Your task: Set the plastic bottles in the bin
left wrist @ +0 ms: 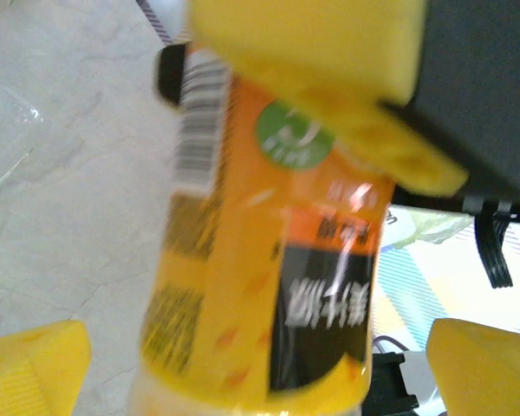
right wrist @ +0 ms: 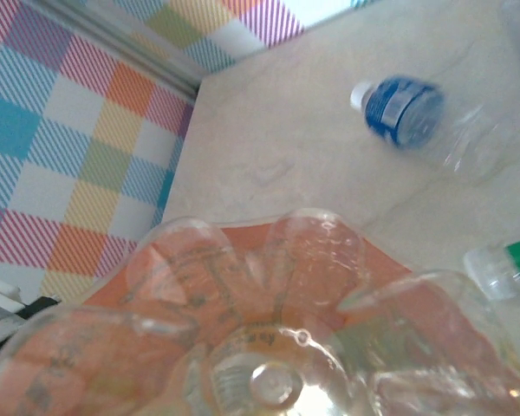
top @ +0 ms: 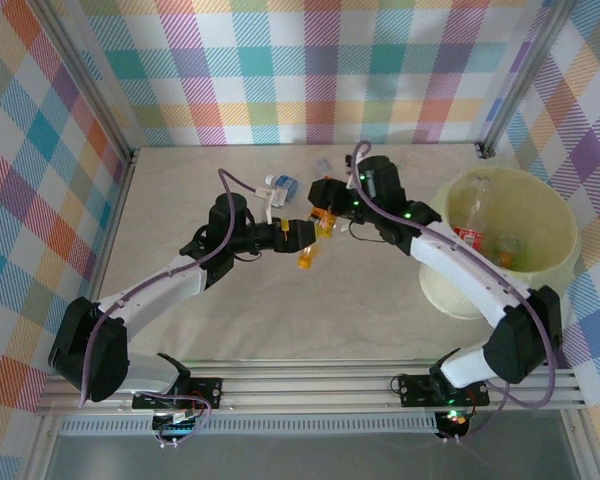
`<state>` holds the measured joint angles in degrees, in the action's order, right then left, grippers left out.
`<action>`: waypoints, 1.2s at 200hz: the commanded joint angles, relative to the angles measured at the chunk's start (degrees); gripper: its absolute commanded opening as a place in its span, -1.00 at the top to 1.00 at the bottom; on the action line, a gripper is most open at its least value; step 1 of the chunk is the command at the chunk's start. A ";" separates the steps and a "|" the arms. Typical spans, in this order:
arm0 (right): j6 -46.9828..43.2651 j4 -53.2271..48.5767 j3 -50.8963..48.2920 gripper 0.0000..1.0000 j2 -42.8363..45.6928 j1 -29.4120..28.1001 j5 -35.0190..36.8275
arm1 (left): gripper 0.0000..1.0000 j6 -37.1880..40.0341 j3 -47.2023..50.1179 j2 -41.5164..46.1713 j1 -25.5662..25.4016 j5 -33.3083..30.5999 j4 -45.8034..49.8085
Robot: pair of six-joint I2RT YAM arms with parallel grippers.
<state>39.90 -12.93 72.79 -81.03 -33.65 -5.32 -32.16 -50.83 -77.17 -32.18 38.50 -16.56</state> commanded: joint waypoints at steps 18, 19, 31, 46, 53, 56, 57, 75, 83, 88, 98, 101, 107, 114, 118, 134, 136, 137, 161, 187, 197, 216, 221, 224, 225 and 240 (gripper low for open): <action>-10.49 -5.07 1.48 0.03 8.05 1.62 8.07 | -1.00 -0.51 -2.20 4.13 -0.34 0.68 -0.56; -10.74 -5.12 1.56 0.03 8.24 1.64 8.24 | -1.00 -0.52 -2.27 4.17 -0.38 0.69 -0.57; -14.08 -6.79 2.44 0.03 10.34 1.91 10.58 | -1.00 -0.54 -2.33 4.97 -0.42 0.12 -0.58; -17.90 -7.90 3.33 0.05 13.02 2.07 13.55 | -1.00 -0.44 -2.38 5.62 -0.38 -0.81 -0.21; -19.36 -7.91 3.65 0.05 14.31 2.26 14.43 | -1.00 -0.45 -2.38 5.79 -0.47 -1.15 -0.15; -19.94 -7.84 3.81 0.05 14.84 2.34 14.72 | -1.00 -0.45 -2.35 5.78 -0.51 -1.30 -0.10; -20.16 -7.83 3.87 0.05 14.98 2.35 14.81 | -1.00 -0.45 -2.35 5.79 -0.51 -1.31 -0.08; -24.12 -7.30 5.51 0.05 17.53 2.53 16.46 | -1.00 -0.57 -2.27 5.08 -0.51 -1.58 -0.05; -25.98 -7.22 6.52 0.05 18.41 2.62 17.75 | -1.00 -0.75 -2.38 4.58 -0.51 -1.51 -0.05; -27.29 -7.27 7.18 0.05 18.89 2.58 18.77 | -1.00 -1.02 -2.39 4.21 -0.51 -1.38 -0.05; -30.13 -7.15 8.41 0.05 19.59 2.63 21.61 | -1.00 -1.44 -2.66 3.44 -0.66 -1.17 -0.14; -31.02 -7.19 8.78 0.05 19.85 2.69 22.66 | -1.00 -1.54 -2.69 3.14 -0.67 -1.15 -0.14; -32.80 -7.24 9.58 0.05 20.29 2.71 24.71 | -1.00 -1.62 -2.77 2.73 -0.76 -1.06 -0.14; -34.93 -7.21 10.44 0.05 20.72 2.80 27.20 | -1.00 -1.73 -3.00 2.31 -0.88 -1.12 -0.06; -35.97 -7.29 10.94 0.05 20.89 2.85 28.61 | -1.00 -1.82 -3.05 2.05 -1.01 -1.16 -0.06; -39.96 -7.28 12.94 0.06 21.67 3.77 32.36 | -1.00 -1.94 -3.37 1.17 -1.19 -1.55 0.20; -40.40 -7.20 13.19 0.06 21.74 3.88 32.63 | -1.00 -1.94 -3.37 1.15 -1.25 -1.64 0.21; -40.72 -7.15 13.31 0.06 21.73 4.00 32.77 | -1.00 -1.94 -3.39 1.06 -1.28 -1.75 0.21; -48.28 -4.72 14.56 0.08 22.61 6.35 35.59 | -1.00 -1.94 -3.65 0.00 -1.48 -2.63 0.69; -53.75 -3.35 15.16 0.10 22.13 11.10 37.82 | -1.00 -2.24 -3.87 -0.99 -1.64 -3.71 1.07; -53.86 -4.40 16.18 0.11 21.56 13.52 37.96 | -1.00 -2.26 -3.88 -1.24 -1.65 -4.41 1.34; -53.99 -6.76 17.78 0.12 19.97 17.60 38.73 | -1.00 -2.61 -3.74 -1.52 -1.73 -5.74 1.87; -53.74 -8.56 18.70 0.12 19.30 18.71 39.00 | -1.00 -2.67 -3.54 -1.53 -1.74 -6.01 1.88; -53.52 -9.84 19.30 0.11 18.83 19.45 39.18 | -1.00 -2.78 -3.54 -1.54 -1.74 -6.13 1.88; -53.43 -10.23 19.48 0.12 18.64 19.74 39.30 | -1.00 -2.84 -3.47 -1.56 -1.74 -6.14 1.88; -52.11 -15.73 21.40 0.12 16.79 22.95 40.12 | -1.00 -3.25 -3.15 -1.66 -1.71 -6.94 1.97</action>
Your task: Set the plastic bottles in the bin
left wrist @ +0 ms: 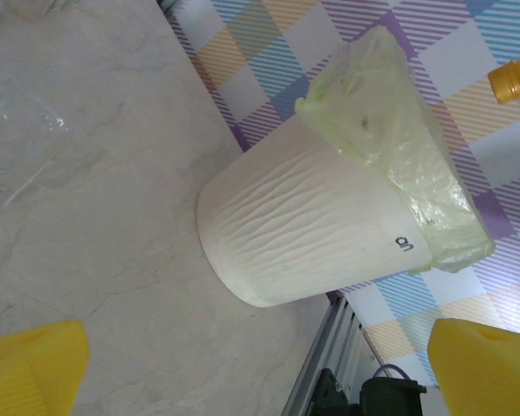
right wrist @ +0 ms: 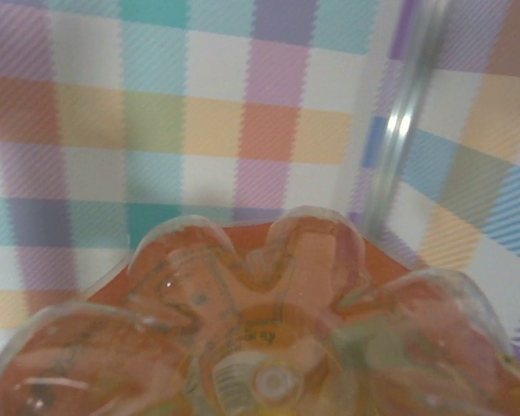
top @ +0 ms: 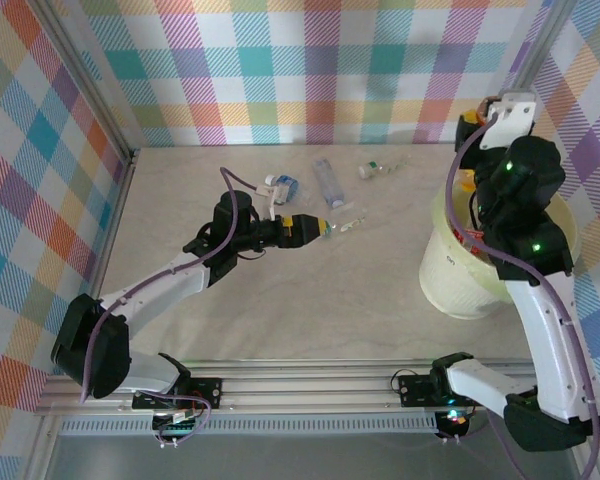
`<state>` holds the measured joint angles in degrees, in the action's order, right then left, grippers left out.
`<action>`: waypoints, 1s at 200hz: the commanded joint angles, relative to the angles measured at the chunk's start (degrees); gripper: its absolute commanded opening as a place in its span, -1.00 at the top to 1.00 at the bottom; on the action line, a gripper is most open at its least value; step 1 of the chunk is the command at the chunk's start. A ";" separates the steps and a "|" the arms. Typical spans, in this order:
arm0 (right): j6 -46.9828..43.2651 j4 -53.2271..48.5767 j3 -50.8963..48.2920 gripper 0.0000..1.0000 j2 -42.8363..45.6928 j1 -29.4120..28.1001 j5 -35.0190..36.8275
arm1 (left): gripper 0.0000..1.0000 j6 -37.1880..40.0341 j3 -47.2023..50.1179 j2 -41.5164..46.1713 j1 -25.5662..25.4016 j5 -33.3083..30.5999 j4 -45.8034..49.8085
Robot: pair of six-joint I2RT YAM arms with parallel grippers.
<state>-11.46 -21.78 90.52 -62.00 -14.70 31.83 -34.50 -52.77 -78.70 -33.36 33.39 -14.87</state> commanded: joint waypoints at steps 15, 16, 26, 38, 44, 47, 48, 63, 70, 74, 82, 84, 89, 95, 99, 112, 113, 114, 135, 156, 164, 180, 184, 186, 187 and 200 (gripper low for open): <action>-1.16 -9.09 2.91 0.13 -3.11 5.83 5.73 | -1.00 -1.22 -1.00 -0.25 -0.52 -2.30 0.33; -1.17 -9.21 2.82 0.13 -3.12 6.00 5.84 | -1.00 -1.29 -1.01 -0.28 -0.54 -2.38 0.35; -1.00 -10.54 1.86 0.13 -3.17 7.29 6.96 | -1.00 -1.43 -0.97 -0.49 -0.51 -2.62 0.52; 0.12 -12.57 0.86 0.13 -3.04 9.11 7.10 | -1.00 -1.48 -1.15 -0.85 -0.51 -2.69 0.89; 0.82 -13.63 0.43 0.13 -2.90 10.01 7.10 | -1.00 -1.59 -1.23 -1.06 -0.53 -2.67 0.98; 1.16 -14.12 0.18 0.13 -2.80 10.50 7.10 | -1.00 -1.62 -1.21 -1.19 -0.49 -2.73 1.06; 1.26 -14.28 0.14 0.13 -2.75 10.71 7.10 | -1.00 -1.66 -1.20 -1.24 -0.53 -2.72 1.07; 2.39 -16.98 -0.81 0.12 -2.05 13.10 7.18 | -1.00 -1.98 -1.45 -1.63 -0.54 -2.91 1.03; 3.26 -18.19 -1.42 0.13 -1.50 14.63 6.95 | -1.00 -2.13 -1.53 -1.89 -0.56 -2.94 1.02; 3.97 -18.93 -1.75 0.14 -1.19 15.57 6.62 | -1.00 -2.21 -1.65 -2.05 -0.56 -2.93 0.99; 5.18 -20.30 -2.46 0.16 -0.55 17.46 5.00 | -1.00 -2.41 -1.87 -2.48 -0.53 -2.87 0.90; 5.28 -20.66 -2.70 0.16 -0.49 17.92 4.51 | -1.00 -2.46 -1.89 -2.57 -0.55 -2.84 0.86; 7.16 -21.48 -3.29 0.17 -0.17 19.00 2.77 | -1.00 -2.48 -2.08 -2.80 -0.53 -2.80 0.96; 8.25 -22.54 -3.79 0.18 -0.04 20.18 0.83 | -1.00 -2.58 -2.24 -3.23 -0.52 -2.67 0.96; 8.87 -23.35 -4.02 0.19 -0.10 20.88 -0.29 | -1.00 -2.65 -2.37 -3.44 -0.54 -2.63 0.99; 10.15 -25.68 -4.29 0.20 -0.78 22.91 -3.27 | -1.00 -2.95 -2.90 -4.33 -0.56 -2.27 0.91; 10.19 -25.81 -4.29 0.20 -0.94 23.02 -3.49 | -1.00 -2.99 -2.92 -4.39 -0.56 -2.27 0.90; 10.30 -25.92 -4.30 0.20 -1.03 23.17 -3.69 | -1.00 -3.05 -2.98 -4.51 -0.56 -2.23 0.90; 11.58 -29.33 -3.24 0.12 -3.47 25.11 -8.57 | -1.00 -3.90 -3.46 -5.55 -0.65 -1.90 0.31; 12.92 -32.34 -1.62 0.06 -6.42 25.87 -12.90 | -1.00 -4.53 -3.01 -5.86 -0.73 -2.26 -0.41; 13.21 -32.94 -1.58 0.01 -7.34 25.88 -14.00 | -1.00 -4.61 -2.82 -5.92 -0.73 -2.41 -0.42; 14.18 -32.90 -2.38 -0.16 -8.36 25.86 -14.17 | -1.00 -4.78 -2.56 -5.84 -0.74 -2.75 -0.25; 14.25 -32.86 -2.64 -0.21 -8.47 25.88 -14.02 | -1.00 -4.79 -2.45 -5.85 -0.74 -2.73 -0.24; 14.34 -32.70 -2.76 -0.23 -8.55 25.87 -13.96 | -1.00 -4.79 -2.45 -5.79 -0.71 -2.83 -0.18; 14.39 -32.71 -2.83 -0.24 -8.52 25.86 -13.89 | -1.00 -4.79 -2.39 -5.78 -0.73 -2.81 -0.17; 15.02 -32.13 -3.48 -0.50 -8.54 25.87 -13.23 | -1.00 -4.80 -2.17 -5.57 -0.74 -3.09 0.01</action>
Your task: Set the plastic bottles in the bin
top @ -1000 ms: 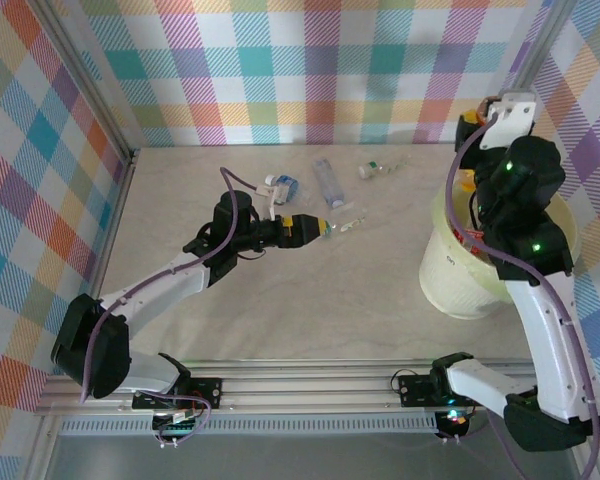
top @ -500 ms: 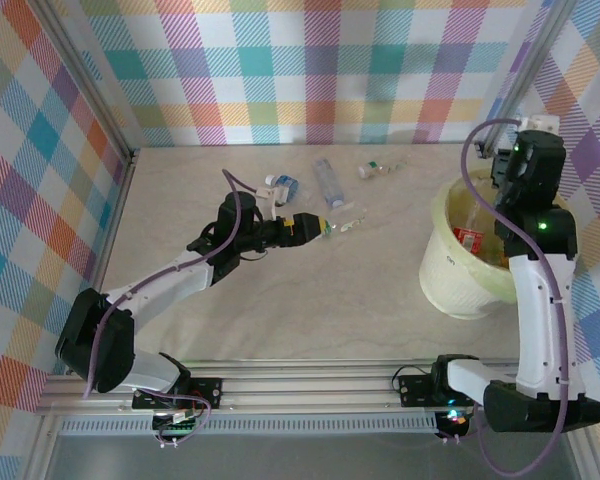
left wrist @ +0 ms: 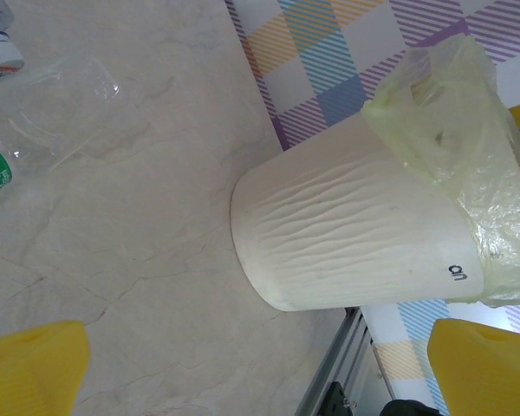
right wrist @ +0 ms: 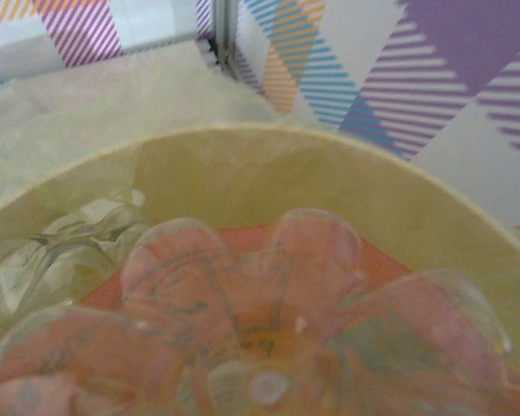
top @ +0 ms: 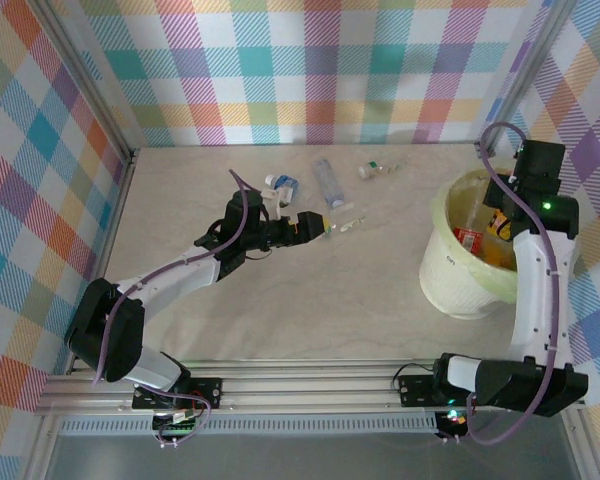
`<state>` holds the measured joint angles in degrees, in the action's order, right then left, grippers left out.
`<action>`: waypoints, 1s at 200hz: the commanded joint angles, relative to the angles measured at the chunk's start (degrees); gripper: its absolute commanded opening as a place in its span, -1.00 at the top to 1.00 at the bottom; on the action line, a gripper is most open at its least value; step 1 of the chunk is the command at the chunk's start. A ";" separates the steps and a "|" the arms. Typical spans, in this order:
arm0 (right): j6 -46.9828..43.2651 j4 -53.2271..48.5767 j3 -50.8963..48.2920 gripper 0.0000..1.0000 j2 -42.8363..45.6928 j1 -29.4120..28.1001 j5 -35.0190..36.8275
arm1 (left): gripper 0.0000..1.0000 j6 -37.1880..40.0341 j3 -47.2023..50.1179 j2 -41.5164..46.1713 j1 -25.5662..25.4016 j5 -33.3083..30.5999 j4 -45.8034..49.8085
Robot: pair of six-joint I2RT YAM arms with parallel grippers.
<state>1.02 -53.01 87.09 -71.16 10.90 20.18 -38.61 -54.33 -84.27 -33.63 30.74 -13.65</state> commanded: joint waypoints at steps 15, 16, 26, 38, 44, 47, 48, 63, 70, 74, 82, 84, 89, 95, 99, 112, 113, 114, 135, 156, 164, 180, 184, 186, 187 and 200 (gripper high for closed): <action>2.85 -0.53 -0.03 -0.62 0.88 0.31 -1.86 | -1.00 -0.48 -0.44 0.17 -0.47 -0.66 -0.79; 2.85 -0.57 -0.01 -0.62 0.90 0.29 -1.92 | -1.00 -0.45 -0.39 0.16 -0.47 -0.72 -0.78; 2.77 -0.58 0.34 -0.65 1.10 0.31 -1.78 | -1.00 -0.42 -0.36 0.15 -0.45 -0.84 -0.65; 2.77 -0.87 1.02 -0.68 1.27 0.33 -0.25 | -1.00 -0.41 -0.28 0.05 -0.47 -1.07 -0.50; 2.65 -1.03 1.38 -0.70 1.36 0.27 0.25 | -1.00 -0.47 -0.27 0.00 -0.43 -1.12 -0.57; 2.55 -1.13 1.60 -0.71 1.41 0.28 0.29 | -1.00 -0.49 -0.25 -0.06 -0.46 -1.24 -0.59; 2.52 -1.13 1.64 -0.71 1.39 0.27 0.29 | -1.00 -0.49 -0.21 -0.04 -0.47 -1.27 -0.59; 2.51 -1.63 2.38 -0.77 1.70 0.27 -0.09 | -1.00 -0.67 -0.15 -0.19 -0.47 -1.64 -0.59; 2.50 -1.66 2.54 -0.86 1.96 0.29 -0.47 | -1.00 -0.72 -0.11 -0.28 -0.45 -1.90 -0.59; 2.50 -1.67 2.56 -0.93 2.13 0.26 -0.72 | -1.00 -0.76 -0.11 -0.37 -0.45 -2.11 -0.59; 2.50 -1.56 2.57 -0.99 2.54 0.28 -1.25 | -1.00 -0.85 -0.10 -0.60 -0.44 -2.42 -0.57; 2.50 -1.56 2.56 -0.99 2.65 0.29 -1.39 | -1.00 -0.90 -0.11 -0.62 -0.47 -2.52 -0.52; 2.58 -1.43 2.56 -0.99 2.92 0.27 -1.74 | -1.00 -1.06 -0.10 -0.71 -0.46 -2.84 -0.50; 2.73 -1.35 2.56 -0.99 3.28 0.31 -2.18 | -1.00 -1.16 -0.10 -0.89 -0.47 -3.21 -0.43; 2.76 -1.20 2.48 -0.99 3.57 0.34 -2.45 | -1.00 -1.42 -0.10 -1.00 -0.47 -3.50 -0.41; 3.03 -0.46 1.98 -0.99 4.60 0.31 -4.33 | -1.00 -1.91 -0.11 -1.33 -0.47 -4.54 -0.09; 3.07 -0.40 1.92 -0.99 4.70 0.24 -4.52 | -1.00 -1.95 -0.14 -1.33 -0.47 -4.63 -0.07; 3.14 -0.32 1.89 -0.99 4.75 0.26 -4.71 | -1.00 -2.02 -0.11 -1.33 -0.47 -4.77 -0.07; 4.12 1.09 1.29 -0.99 6.70 0.02 -11.18 | -1.00 -2.94 0.43 -1.10 -0.54 -8.13 0.77; 6.04 3.95 -0.06 -0.99 9.34 -0.96 -18.22 | -1.00 -4.07 1.58 -0.34 -0.56 -12.24 1.71; 7.30 4.71 -0.33 -0.99 10.16 -1.80 -20.17 | -1.00 -4.27 1.98 0.03 -0.56 -13.69 2.23; 9.16 5.40 -0.24 -0.99 10.68 -3.94 -24.16 | -1.00 -4.46 2.38 0.76 -0.65 -17.04 4.33; 9.45 5.66 -0.30 -0.99 10.78 -4.80 -25.04 | -1.00 -4.54 2.36 1.02 -0.65 -17.88 5.04; 9.55 5.76 -0.33 -0.99 10.73 -5.17 -25.37 | -1.00 -4.54 2.31 1.16 -0.65 -18.25 5.39; 9.67 5.83 -0.34 -0.99 10.75 -5.49 -25.59 | -1.00 -4.54 2.30 1.19 -0.65 -18.39 5.48; 10.05 7.02 -0.59 -0.99 10.53 -9.70 -26.36 | -1.00 -4.38 2.21 1.61 -0.73 -20.79 7.75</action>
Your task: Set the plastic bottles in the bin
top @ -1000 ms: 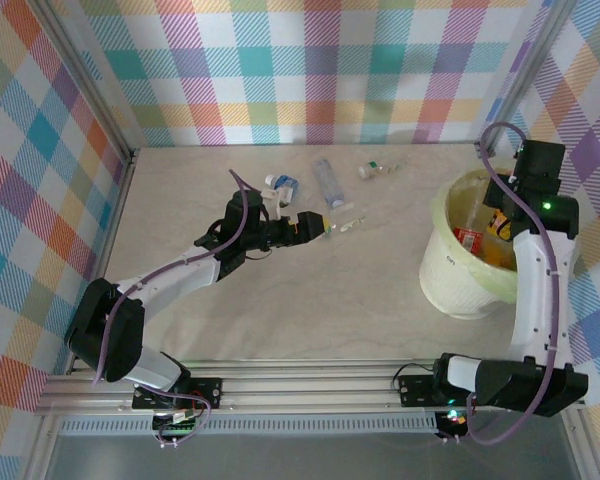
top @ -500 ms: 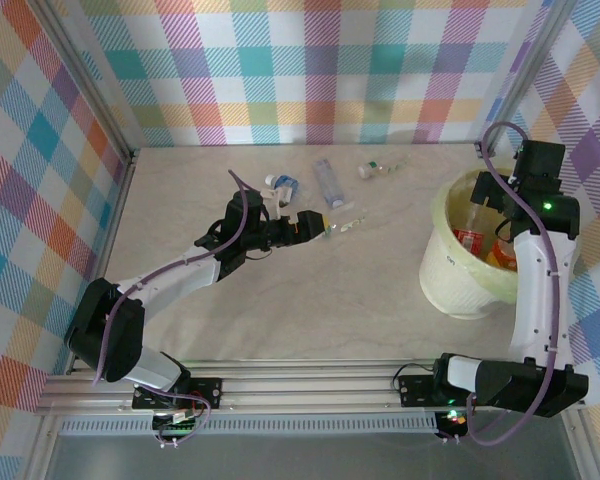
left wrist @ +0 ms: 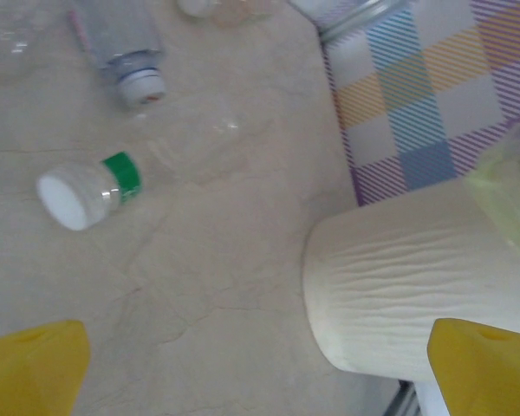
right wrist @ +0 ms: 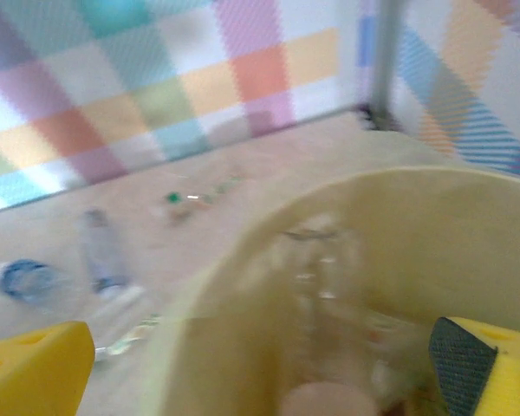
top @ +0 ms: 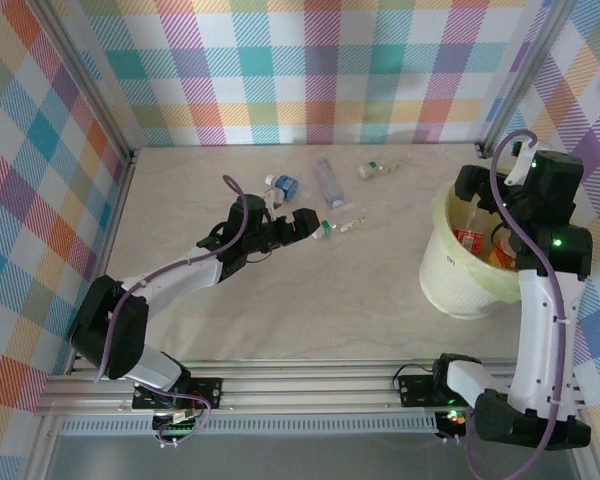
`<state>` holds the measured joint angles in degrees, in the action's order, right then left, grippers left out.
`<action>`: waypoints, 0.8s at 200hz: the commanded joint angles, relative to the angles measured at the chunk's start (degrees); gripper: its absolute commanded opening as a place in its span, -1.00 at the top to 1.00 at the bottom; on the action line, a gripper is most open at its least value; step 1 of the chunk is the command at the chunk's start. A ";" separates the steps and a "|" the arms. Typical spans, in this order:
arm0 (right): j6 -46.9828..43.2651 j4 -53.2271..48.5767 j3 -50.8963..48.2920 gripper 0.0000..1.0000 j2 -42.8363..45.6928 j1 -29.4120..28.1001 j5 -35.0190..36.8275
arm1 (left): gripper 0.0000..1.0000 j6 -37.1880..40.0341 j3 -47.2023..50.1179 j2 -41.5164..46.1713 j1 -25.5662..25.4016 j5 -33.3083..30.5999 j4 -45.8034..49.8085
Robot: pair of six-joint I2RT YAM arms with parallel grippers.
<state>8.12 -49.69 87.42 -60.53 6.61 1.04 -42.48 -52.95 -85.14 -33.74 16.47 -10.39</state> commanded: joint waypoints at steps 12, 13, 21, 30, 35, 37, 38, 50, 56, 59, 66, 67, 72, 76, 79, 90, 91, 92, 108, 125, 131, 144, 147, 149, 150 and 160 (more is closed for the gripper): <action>2.82 5.25 -1.19 -0.99 -0.57 -10.68 -5.77 | -1.00 -0.61 0.83 3.00 -0.62 -8.36 6.09; 2.76 5.37 -1.19 -0.99 -0.69 -11.11 -5.65 | -1.00 -0.64 0.83 3.07 -0.62 -8.50 6.22; 2.12 6.42 -1.20 -0.99 -1.33 -14.86 -4.86 | -1.00 -0.75 1.00 3.33 -0.72 -9.75 7.02; 1.67 7.40 -0.90 -0.99 -2.42 -18.44 -4.26 | -1.00 -1.03 1.22 3.74 -0.72 -11.06 7.49; 1.77 8.08 -0.75 -0.99 -3.08 -20.22 -4.08 | -1.00 -1.28 1.47 3.83 -0.72 -11.86 7.82; 1.80 8.33 -0.64 -0.99 -3.47 -20.76 -4.00 | -1.00 -1.38 1.52 3.97 -0.72 -12.04 7.91; 1.85 8.49 -0.66 -0.99 -3.59 -21.07 -3.97 | -1.00 -1.42 1.61 4.04 -0.72 -12.23 7.96; 2.16 10.19 -0.49 -0.99 -5.70 -24.38 -4.26 | -1.00 -1.87 2.18 4.71 -0.72 -13.85 8.43; 2.25 10.96 -0.42 -0.99 -6.80 -26.03 -4.29 | -1.00 -2.06 2.51 5.08 -0.72 -14.65 8.65; 2.25 11.33 -0.41 -0.99 -7.35 -26.87 -4.20 | -1.00 -2.22 2.72 5.23 -0.72 -15.13 8.78; 2.10 11.86 -0.21 -0.99 -8.90 -28.69 -3.91 | -1.00 -2.41 3.08 5.76 -0.72 -15.97 9.14; 2.04 11.88 -0.18 -0.99 -9.08 -28.94 -3.88 | -1.00 -2.47 3.10 5.86 -0.72 -16.13 9.19; 1.69 12.11 0.06 -0.99 -10.30 -30.23 -3.30 | -1.00 -2.56 3.40 6.24 -0.65 -16.50 9.45; 1.45 12.31 0.27 -0.99 -11.25 -31.27 -2.72 | -1.00 -2.54 3.57 6.62 -0.76 -17.03 9.69; 1.27 12.39 0.44 -0.99 -11.90 -32.04 -2.17 | -1.00 -2.60 3.80 6.86 -0.70 -17.41 9.93; 0.36 12.87 0.89 -0.99 -14.58 -34.65 0.02 | -1.00 -2.53 4.31 7.84 -0.72 -18.58 10.72; 0.30 12.91 0.94 -0.99 -14.77 -34.91 0.19 | -1.00 -2.57 4.33 7.95 -0.72 -18.71 10.77; 0.22 12.98 0.97 -0.99 -14.96 -35.13 0.50 | -1.00 -2.59 4.42 8.01 -0.72 -18.86 10.89; -0.50 13.88 1.17 -0.99 -18.48 -38.51 4.50 | -1.00 -2.52 5.14 9.70 -0.71 -20.36 12.51; 0.50 14.71 1.22 -0.99 -21.41 -41.46 8.93 | -1.00 -2.51 6.47 11.77 -0.72 -21.49 13.29; 1.05 14.97 1.26 -0.99 -22.31 -42.42 9.55 | -1.00 -2.59 7.21 12.52 -0.71 -21.83 13.45; 2.52 15.66 0.86 -0.99 -24.21 -44.02 10.65 | -1.00 -2.95 8.72 14.29 -0.72 -23.08 13.77; 2.92 15.82 0.72 -0.99 -24.67 -44.39 10.88 | -1.00 -3.11 9.09 14.65 -0.72 -23.40 13.86; 3.17 16.00 0.62 -0.99 -24.88 -44.64 11.02 | -1.00 -3.17 9.33 14.90 -0.69 -23.61 13.96; 3.28 16.06 0.55 -0.99 -25.07 -44.74 11.10 | -1.00 -3.20 9.43 15.04 -0.71 -23.73 13.98; 4.34 16.88 0.01 -0.99 -26.46 -45.65 11.96 | -1.00 -3.47 10.48 16.27 -0.70 -24.81 14.30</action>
<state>9.74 -36.53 87.11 -85.21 -36.91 8.32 -44.71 -44.95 -72.03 -34.02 -4.32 1.87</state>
